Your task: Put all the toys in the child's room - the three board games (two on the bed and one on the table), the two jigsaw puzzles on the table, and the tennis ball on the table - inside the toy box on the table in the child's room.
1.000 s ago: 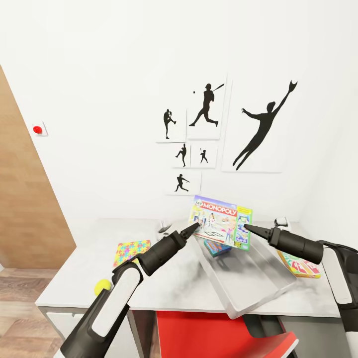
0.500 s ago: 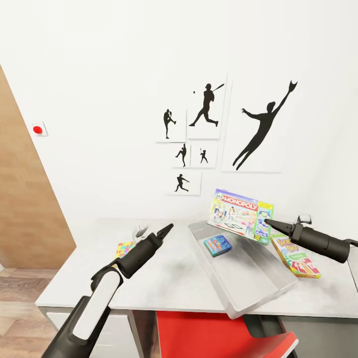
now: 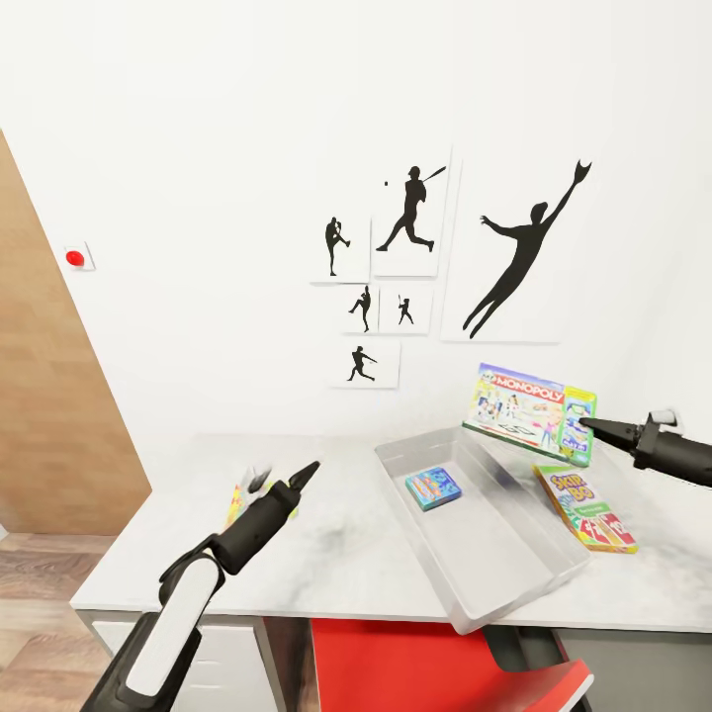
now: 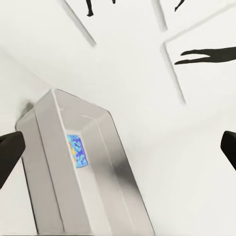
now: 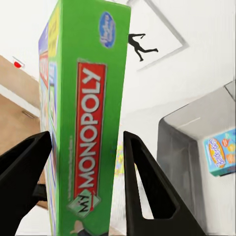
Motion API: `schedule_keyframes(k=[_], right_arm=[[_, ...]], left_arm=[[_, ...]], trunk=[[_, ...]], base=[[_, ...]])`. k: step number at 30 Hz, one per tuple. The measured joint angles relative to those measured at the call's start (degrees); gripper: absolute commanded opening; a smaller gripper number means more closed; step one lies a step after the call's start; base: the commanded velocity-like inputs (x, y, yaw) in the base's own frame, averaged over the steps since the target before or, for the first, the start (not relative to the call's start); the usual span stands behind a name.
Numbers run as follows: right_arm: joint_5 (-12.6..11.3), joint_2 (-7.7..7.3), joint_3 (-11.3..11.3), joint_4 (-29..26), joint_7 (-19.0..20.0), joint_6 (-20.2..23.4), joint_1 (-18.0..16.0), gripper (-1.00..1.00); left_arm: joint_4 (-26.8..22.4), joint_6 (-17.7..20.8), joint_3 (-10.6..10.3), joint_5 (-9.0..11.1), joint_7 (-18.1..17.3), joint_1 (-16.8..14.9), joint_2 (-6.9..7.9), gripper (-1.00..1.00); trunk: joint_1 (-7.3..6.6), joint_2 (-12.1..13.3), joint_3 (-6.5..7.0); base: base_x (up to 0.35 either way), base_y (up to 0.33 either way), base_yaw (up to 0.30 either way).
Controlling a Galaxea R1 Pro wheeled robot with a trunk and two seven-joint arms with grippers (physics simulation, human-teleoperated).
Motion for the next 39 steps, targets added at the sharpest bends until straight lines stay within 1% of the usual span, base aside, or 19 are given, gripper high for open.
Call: schedule_keyframes(k=[2,3,4,8,9,11,12,13,16,18,21,22,25,26,27,29,30,33,39], right_arm=[[1.41,-1.67,3.25,0.92,0.36,-0.07,-1.40,-1.00],[1.40,-1.69,3.30,0.94,0.39,-0.05,-1.43,-1.00],[2.39,-2.49,5.30,1.31,0.48,-0.05,-1.98,-1.00],[9.52,-4.88,13.69,2.42,1.23,-0.98,-3.77,-1.00],[9.33,-4.89,13.72,2.42,1.29,-0.89,-3.81,-1.00],[12.85,-5.48,16.48,2.73,1.92,-3.39,-4.56,-1.00],[13.95,-5.68,17.48,2.83,2.56,-4.37,-4.85,-1.00],[13.83,-5.69,17.50,2.83,2.59,-4.32,-4.87,-1.00],[16.70,-6.09,19.49,3.10,5.63,-7.07,-5.40,-1.00],[17.49,-6.17,19.96,3.16,6.86,-7.78,-5.51,-1.00],[20.20,-6.39,21.04,3.29,10.11,-9.76,-5.72,-1.00],[20.25,-6.39,21.04,3.29,10.14,-9.79,-5.73,-1.00],[24.17,-6.39,21.57,3.36,12.34,-12.12,-5.88,-1.00],[25.40,-6.34,21.71,3.39,12.76,-12.82,-5.93,-1.00],[25.38,-6.34,21.69,3.38,12.79,-12.80,-5.94,-1.00],[27.72,-6.18,21.89,3.42,13.40,-13.97,-6.02,-1.00],[27.69,-6.17,21.87,3.41,13.42,-13.95,-6.03,-1.00],[30.25,-6.01,22.05,3.45,13.93,-14.97,-6.43,-1.00],[31.93,-5.88,22.14,3.47,14.26,-15.60,-7.66,-1.00]], left_arm=[[-0.01,0.09,0.30,0.02,-0.03,1.12,0.02,1.00],[-0.02,0.09,0.30,0.03,-0.03,1.14,0.03,1.00],[-0.08,0.13,0.40,0.03,-0.04,1.70,0.03,1.00],[-0.37,0.20,0.62,0.18,-0.13,3.42,0.05,1.00],[-0.37,0.20,0.62,0.18,-0.13,3.43,0.05,1.00],[-0.47,0.22,0.55,0.20,-0.25,4.04,0.06,1.00],[-0.52,0.23,0.49,0.20,-0.34,4.39,0.04,1.00],[-0.52,0.23,0.49,0.21,-0.35,4.40,0.04,1.00],[-0.62,0.21,0.35,0.22,-0.56,5.21,-0.02,1.00],[-0.64,0.21,0.31,0.22,-0.60,5.40,-0.04,1.00],[-0.69,0.20,0.22,0.23,-0.69,5.75,-0.10,1.00],[-0.69,0.20,0.22,0.23,-0.69,5.76,-0.10,1.00],[-0.71,0.24,0.16,0.25,-0.76,5.95,-0.14,1.00],[-0.71,0.25,0.13,0.26,-0.76,5.99,-0.15,1.00],[-0.71,0.25,0.13,0.26,-0.76,5.99,-0.16,1.00],[-0.72,0.28,0.09,0.29,-0.80,6.04,-0.20,1.00],[-0.72,0.28,0.09,0.29,-0.80,6.05,-0.20,1.00],[-0.72,0.29,0.04,0.27,-0.82,6.09,-0.30,1.00],[-0.73,0.34,0.01,0.27,-0.84,6.12,-0.38,1.00]], trunk=[[0.00,0.00,0.00],[0.00,0.01,0.00],[0.00,-0.01,0.00],[0.00,0.01,-0.01],[0.00,0.01,0.00],[0.00,0.01,0.00],[0.00,0.01,0.00],[0.00,0.00,0.00],[0.00,0.00,0.00],[0.00,0.01,0.00],[0.00,0.01,0.00],[0.00,0.01,0.00],[0.00,0.01,0.00],[0.00,0.01,0.00],[0.00,0.01,0.00],[0.00,0.01,0.00],[0.00,0.01,0.00],[0.00,0.01,0.00],[0.00,0.01,0.01]], base=[[0.000,0.000,0.000],[0.000,0.000,0.000],[0.000,0.000,0.000],[0.000,0.000,0.000],[0.000,0.000,0.000],[0.000,0.000,0.000],[0.000,0.000,0.000],[0.000,0.000,0.000],[0.000,0.000,0.000],[0.000,0.000,0.000],[0.000,0.000,0.000],[0.000,0.000,0.000],[0.000,0.000,0.000],[0.000,0.000,0.000],[0.000,0.000,0.000],[0.000,0.000,0.000],[0.000,0.000,0.000],[0.000,0.000,0.000],[0.000,0.000,0.000]])
